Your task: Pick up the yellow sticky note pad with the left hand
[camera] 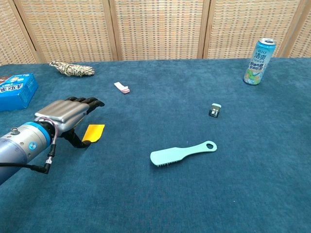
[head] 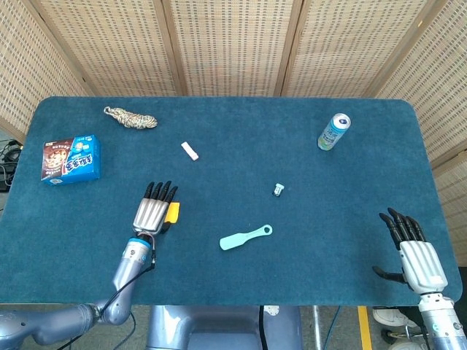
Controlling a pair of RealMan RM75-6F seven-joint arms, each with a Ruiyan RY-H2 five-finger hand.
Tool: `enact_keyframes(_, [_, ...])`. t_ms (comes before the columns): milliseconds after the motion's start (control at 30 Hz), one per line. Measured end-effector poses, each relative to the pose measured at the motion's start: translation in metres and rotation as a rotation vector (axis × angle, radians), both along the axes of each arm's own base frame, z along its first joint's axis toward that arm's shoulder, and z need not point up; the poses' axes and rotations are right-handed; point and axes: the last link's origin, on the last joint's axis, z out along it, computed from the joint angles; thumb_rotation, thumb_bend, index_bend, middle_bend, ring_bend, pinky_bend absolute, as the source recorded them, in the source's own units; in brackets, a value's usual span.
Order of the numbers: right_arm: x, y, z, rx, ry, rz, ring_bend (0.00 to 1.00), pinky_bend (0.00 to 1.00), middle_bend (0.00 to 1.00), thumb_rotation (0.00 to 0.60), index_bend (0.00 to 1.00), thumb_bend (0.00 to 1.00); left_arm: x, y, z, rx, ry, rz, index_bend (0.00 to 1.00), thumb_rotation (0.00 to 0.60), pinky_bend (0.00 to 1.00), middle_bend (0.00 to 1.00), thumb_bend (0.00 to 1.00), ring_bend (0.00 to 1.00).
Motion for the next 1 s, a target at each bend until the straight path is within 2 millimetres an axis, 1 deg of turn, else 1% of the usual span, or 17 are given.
enact_keyframes(33, [0.0, 0.0, 0.0, 0.001, 0.0, -0.001, 0.0, 0.0, 0.0, 0.6, 0.0, 0.0, 0.0, 0.002, 0.0, 0.007, 0.007, -0.005, 0.0, 0.6, 0.0, 0.0, 0.37, 0.0])
enact_keyframes(100, [0.0, 0.0, 0.0, 0.001, 0.002, -0.001, 0.0, 0.0, 0.0, 0.6, 0.0, 0.0, 0.0, 0.004, 0.0, 0.026, 0.018, -0.017, 0.0, 0.6, 0.0, 0.0, 0.4, 0.0])
enact_keyframes(300, [0.0, 0.0, -0.001, 0.003, 0.002, -0.003, 0.0, 0.0, 0.0, 0.6, 0.0, 0.0, 0.01, 0.011, 0.002, 0.076, 0.006, -0.07, 0.0, 0.6, 0.0, 0.0, 0.47, 0.0])
enact_keyframes(400, [0.0, 0.0, -0.001, 0.003, 0.003, -0.001, 0.0, 0.0, 0.0, 0.6, 0.0, 0.0, 0.015, 0.01, 0.003, 0.074, -0.029, -0.073, 0.0, 0.6, 0.0, 0.0, 0.47, 0.0])
enact_keyframes(567, [0.001, 0.001, -0.001, 0.004, 0.004, 0.002, 0.0, 0.0, 0.0, 0.6, 0.0, 0.0, 0.025, 0.003, 0.01, 0.056, -0.088, -0.101, 0.0, 0.6, 0.0, 0.0, 0.47, 0.0])
enact_keyframes(700, [0.001, 0.001, -0.001, 0.005, 0.006, 0.003, 0.0, 0.0, 0.0, 0.6, 0.0, 0.0, 0.027, -0.004, 0.015, 0.032, -0.119, -0.106, 0.0, 0.6, 0.0, 0.0, 0.45, 0.0])
enact_keyframes(833, [0.001, 0.001, -0.002, 0.006, 0.008, 0.003, 0.0, 0.0, 0.0, 0.6, 0.0, 0.0, 0.024, -0.01, 0.019, 0.011, -0.116, -0.107, 0.0, 0.6, 0.0, 0.0, 0.32, 0.0])
enact_keyframes(1000, [0.001, 0.001, -0.002, 0.005, 0.01, 0.003, 0.0, 0.0, 0.0, 0.6, 0.0, 0.0, 0.021, -0.013, 0.023, 0.011, -0.117, -0.102, 0.0, 0.6, 0.0, 0.0, 0.31, 0.0])
